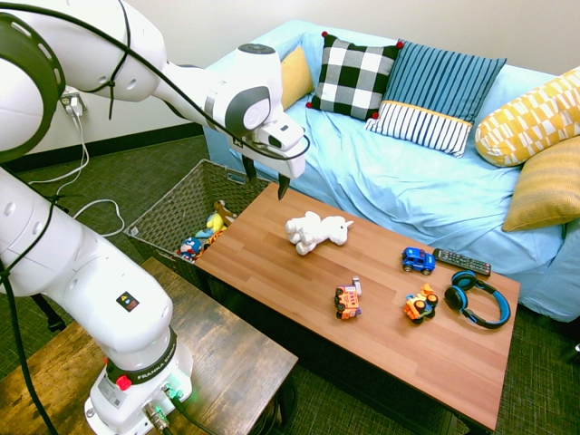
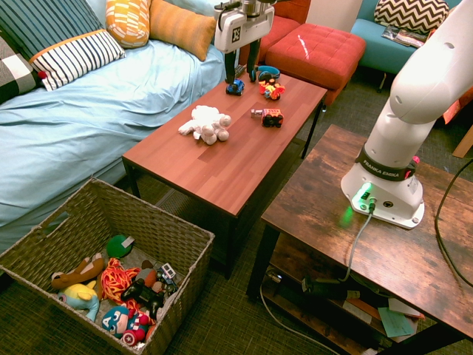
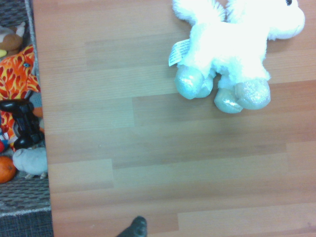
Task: Put the stuffed toy in the basket
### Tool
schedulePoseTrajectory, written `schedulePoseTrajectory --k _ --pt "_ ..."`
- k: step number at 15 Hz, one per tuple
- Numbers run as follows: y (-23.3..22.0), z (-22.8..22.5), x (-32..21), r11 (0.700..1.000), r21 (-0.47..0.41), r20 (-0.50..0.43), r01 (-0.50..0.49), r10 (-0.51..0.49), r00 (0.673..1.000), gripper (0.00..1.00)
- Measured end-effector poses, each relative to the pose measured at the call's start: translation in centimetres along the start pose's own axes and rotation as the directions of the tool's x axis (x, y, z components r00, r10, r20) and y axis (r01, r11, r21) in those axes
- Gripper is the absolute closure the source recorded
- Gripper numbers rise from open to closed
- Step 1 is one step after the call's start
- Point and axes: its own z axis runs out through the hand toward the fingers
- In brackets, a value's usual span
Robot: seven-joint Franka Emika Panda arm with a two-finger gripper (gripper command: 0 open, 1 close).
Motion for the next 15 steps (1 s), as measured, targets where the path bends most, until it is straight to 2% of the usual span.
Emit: schedulePoseTrajectory --k 4,8,15 --pt "-0.3 -0.2 1.4 1.0 0.008 -0.002 -0.021 0.021 1.0 0.0" --pt "-1.7 0.4 6.8 0.994 0.029 -0.014 -0.106 0.107 0.994 0.0" --pt "-5.8 11.3 14.8 0.963 -0.036 0.026 -0.265 0.266 0.963 0.0"
